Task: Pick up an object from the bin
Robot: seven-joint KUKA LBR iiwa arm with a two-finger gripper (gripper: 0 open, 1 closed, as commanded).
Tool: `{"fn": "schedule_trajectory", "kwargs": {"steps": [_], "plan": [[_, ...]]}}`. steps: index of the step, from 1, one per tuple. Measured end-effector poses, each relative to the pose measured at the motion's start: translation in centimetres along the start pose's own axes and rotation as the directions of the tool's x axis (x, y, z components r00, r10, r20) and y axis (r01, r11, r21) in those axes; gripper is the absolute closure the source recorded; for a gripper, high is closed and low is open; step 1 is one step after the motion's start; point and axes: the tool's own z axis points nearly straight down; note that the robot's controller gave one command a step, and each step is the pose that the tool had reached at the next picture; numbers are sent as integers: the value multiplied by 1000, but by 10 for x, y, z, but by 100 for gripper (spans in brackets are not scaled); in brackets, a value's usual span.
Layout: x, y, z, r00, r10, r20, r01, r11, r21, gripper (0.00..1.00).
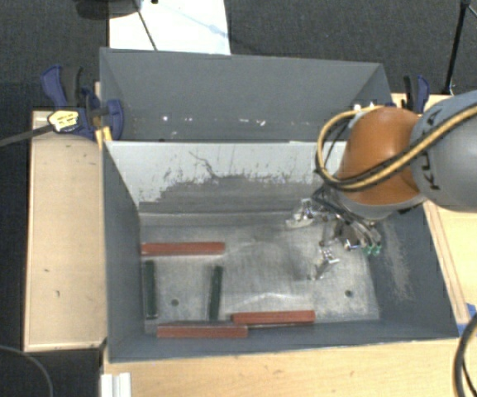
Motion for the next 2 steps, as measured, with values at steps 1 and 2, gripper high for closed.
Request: {"fn": "schedule_trajectory", "kwargs": {"steps": [1,2], "plan": [[-12,12,2,1000,27,6,-27,1000,0,0],[-5,20,0,999,39,-5,-39,999,0,0]]}}
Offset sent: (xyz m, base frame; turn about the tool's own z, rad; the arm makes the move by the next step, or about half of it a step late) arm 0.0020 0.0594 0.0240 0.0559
